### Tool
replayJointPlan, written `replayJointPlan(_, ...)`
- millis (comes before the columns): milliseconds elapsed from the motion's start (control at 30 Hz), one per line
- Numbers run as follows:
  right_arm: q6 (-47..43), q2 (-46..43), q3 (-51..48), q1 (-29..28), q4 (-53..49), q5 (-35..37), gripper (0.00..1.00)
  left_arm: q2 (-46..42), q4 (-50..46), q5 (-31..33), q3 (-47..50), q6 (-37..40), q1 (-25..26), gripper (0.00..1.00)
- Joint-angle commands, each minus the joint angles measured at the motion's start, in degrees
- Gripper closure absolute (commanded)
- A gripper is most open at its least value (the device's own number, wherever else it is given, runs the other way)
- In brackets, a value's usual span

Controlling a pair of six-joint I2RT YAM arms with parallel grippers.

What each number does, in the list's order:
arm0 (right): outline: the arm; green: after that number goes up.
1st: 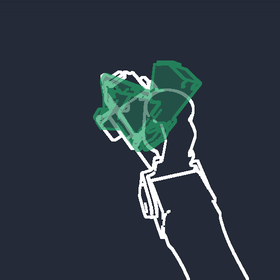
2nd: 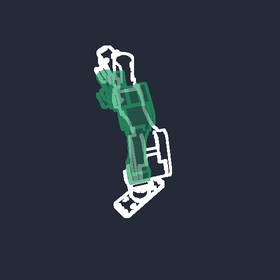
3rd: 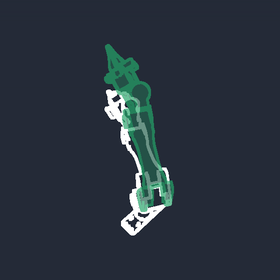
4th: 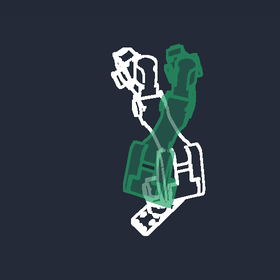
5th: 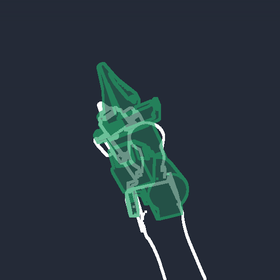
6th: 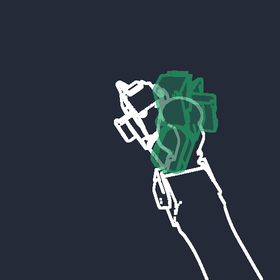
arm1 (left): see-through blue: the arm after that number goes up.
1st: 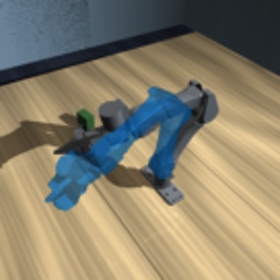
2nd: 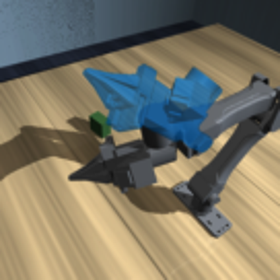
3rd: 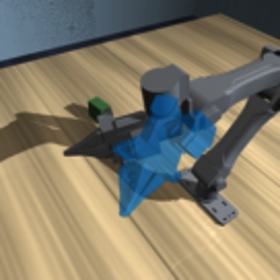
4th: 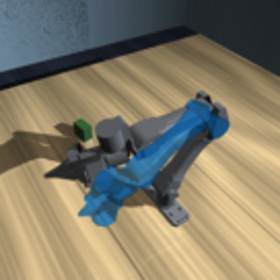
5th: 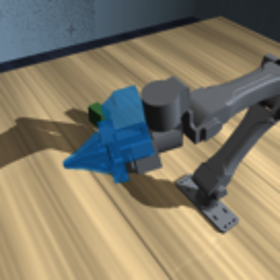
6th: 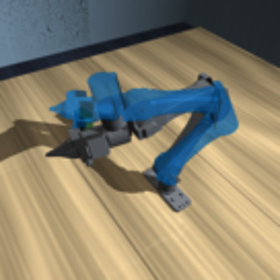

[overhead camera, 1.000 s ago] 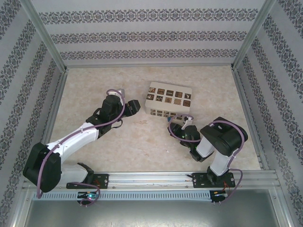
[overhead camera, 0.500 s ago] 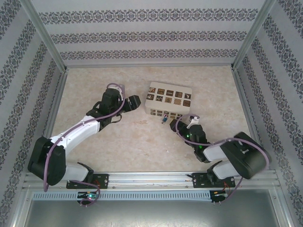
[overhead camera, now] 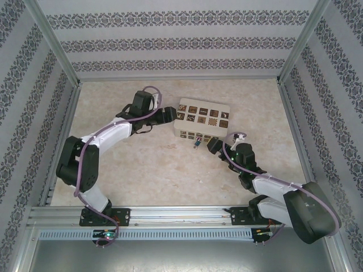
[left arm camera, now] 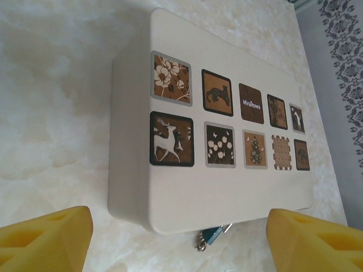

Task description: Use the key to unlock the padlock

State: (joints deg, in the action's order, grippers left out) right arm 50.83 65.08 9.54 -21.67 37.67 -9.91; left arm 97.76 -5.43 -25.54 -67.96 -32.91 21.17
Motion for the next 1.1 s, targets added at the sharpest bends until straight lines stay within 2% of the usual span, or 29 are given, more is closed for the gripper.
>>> replayJointPlan(0, 0.21, 0.89, 1.77, 0.73, -0.76, -4.21, 0.02, 3.6, -3.52, -3.35, -3.48, 2.57, -1.21, 0.23)
replayJointPlan(367, -0.55, 5.14, 4.93, 0.99, 1.31, -5.99, 0.02, 15.39, -1.77, -9.43, -11.99, -0.25, -1.41, 0.27)
replayJointPlan(600, -0.64, 8.38, 7.05, 1.1, 2.5, -6.27, 0.02, 19.55, -3.16, -10.7, -14.68, -0.42, -1.41, 0.3)
replayJointPlan(833, -2.01, 11.23, 8.81, 1.88, 2.5, -6.68, 0.02, 19.36, -5.32, -9.87, -12.23, 0.99, -1.5, 0.31)
replayJointPlan(1067, -5.3, 14.76, 11.93, 3.52, 2.63, -9.07, 0.02, 16.72, -3.21, -9.89, -4.12, -0.68, -2.32, 0.32)
